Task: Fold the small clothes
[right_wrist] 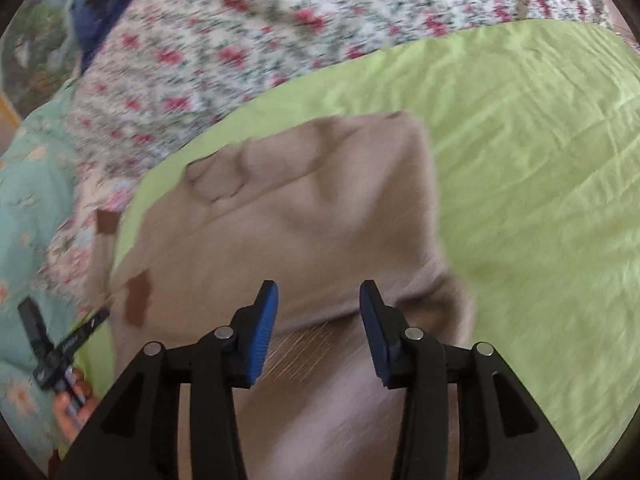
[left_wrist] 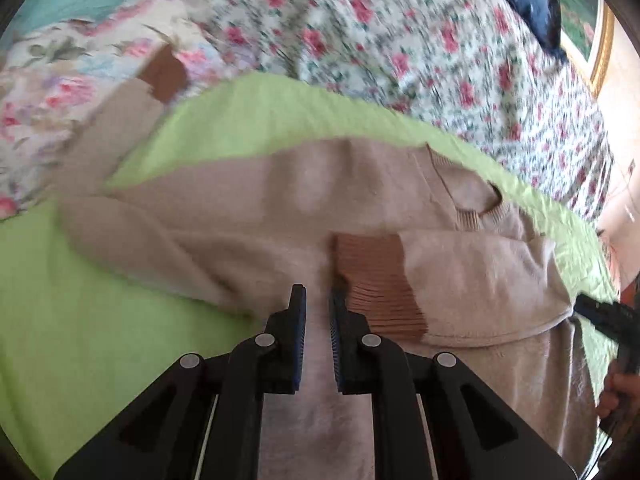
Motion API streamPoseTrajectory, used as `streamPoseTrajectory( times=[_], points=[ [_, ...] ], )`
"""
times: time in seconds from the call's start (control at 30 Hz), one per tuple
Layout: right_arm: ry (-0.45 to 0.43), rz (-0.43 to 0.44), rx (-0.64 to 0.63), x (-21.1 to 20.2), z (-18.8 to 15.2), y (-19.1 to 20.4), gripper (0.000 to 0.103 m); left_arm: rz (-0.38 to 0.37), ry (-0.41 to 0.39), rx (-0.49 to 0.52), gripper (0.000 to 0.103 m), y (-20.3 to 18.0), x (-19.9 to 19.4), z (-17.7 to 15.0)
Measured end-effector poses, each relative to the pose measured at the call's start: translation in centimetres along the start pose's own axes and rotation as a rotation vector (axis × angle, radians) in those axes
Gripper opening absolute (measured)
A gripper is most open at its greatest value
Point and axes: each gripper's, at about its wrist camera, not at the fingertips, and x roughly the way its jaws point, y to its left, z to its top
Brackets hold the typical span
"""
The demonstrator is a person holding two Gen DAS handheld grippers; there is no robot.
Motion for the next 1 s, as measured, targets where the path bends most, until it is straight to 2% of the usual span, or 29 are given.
streamPoseTrajectory(
  times=[0.17,0.33,0.37,0.53,0.6,0.67,0.73,0.77,0.8,0.83,0.87,1.0],
  points=[
    [0.059,0.09,-0.032,0.8,-3.0,3.3,0.046,0.07,-0.056,-0.008,0.018,3.2,-2.4,2.2],
    [0.118,0.13,-0.026,1.9,-4.7,4.6,0.046,0.208,-0.094,-0.022,0.034,7.7,-2.1,6.0],
    [0.124,0.13,-0.028,1.9,-4.9,4.8,0.047,0.237,-0.094,-0.023,0.037,8.8,-1.5,7.1],
    [0.146,0.144,-0.047,2.4,-5.4,5.6,0.047,0.331,-0.042,-0.004,0.071,12.5,2.6,11.5],
    [0.158,0.142,-0.049,2.6,-5.5,5.4,0.048,0.385,-0.009,0.008,0.075,13.8,5.0,13.6],
    [0.175,0.139,-0.045,3.2,-5.7,5.3,0.048,0.405,0.03,0.012,0.077,14.8,6.9,14.8],
    [0.188,0.136,-0.038,3.6,-6.0,5.0,0.048,0.418,0.08,-0.006,0.075,15.6,9.0,15.8],
    [0.192,0.133,-0.035,3.7,-6.1,5.0,0.048,0.416,0.099,-0.017,0.07,15.9,9.8,16.1],
    [0.196,0.133,-0.035,3.9,-6.2,4.9,0.048,0.405,0.114,-0.028,0.044,16.3,10.4,16.3],
    [0.198,0.135,-0.034,4.0,-6.3,5.0,0.048,0.384,0.126,-0.036,0.013,16.6,10.8,16.4],
    [0.197,0.138,-0.035,3.9,-6.3,5.0,0.048,0.349,0.131,-0.051,0.011,16.8,10.8,16.3],
    [0.186,0.156,-0.048,3.6,-6.2,5.5,0.048,0.319,0.05,-0.027,0.009,14.9,8.5,15.5]
  ],
)
